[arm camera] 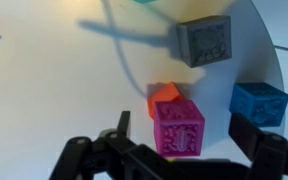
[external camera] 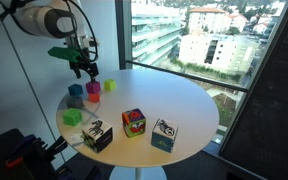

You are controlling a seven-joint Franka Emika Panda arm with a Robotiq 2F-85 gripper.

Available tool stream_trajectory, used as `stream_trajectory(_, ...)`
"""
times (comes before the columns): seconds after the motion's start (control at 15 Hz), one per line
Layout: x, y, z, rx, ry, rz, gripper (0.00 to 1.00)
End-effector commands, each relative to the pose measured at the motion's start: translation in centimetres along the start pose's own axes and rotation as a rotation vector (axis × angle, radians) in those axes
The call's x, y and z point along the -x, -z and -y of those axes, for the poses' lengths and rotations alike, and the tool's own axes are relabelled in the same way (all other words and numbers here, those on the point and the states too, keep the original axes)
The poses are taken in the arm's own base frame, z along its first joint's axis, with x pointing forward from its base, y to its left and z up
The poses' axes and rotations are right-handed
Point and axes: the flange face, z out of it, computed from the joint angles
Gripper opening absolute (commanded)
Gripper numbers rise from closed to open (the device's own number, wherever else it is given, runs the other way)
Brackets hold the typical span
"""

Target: Put the pink block on the table then place the grey block on top of the pink block and orange block

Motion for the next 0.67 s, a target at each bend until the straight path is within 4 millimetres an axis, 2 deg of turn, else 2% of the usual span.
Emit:
stream_trajectory(0.0, -1.1, 0.4, 0.7, 0.012, -0.011, -0.008, 1.0)
stream_trajectory(0.6, -2.2, -0.6, 0.3, 0.006, -0.021, 0.047, 1.0)
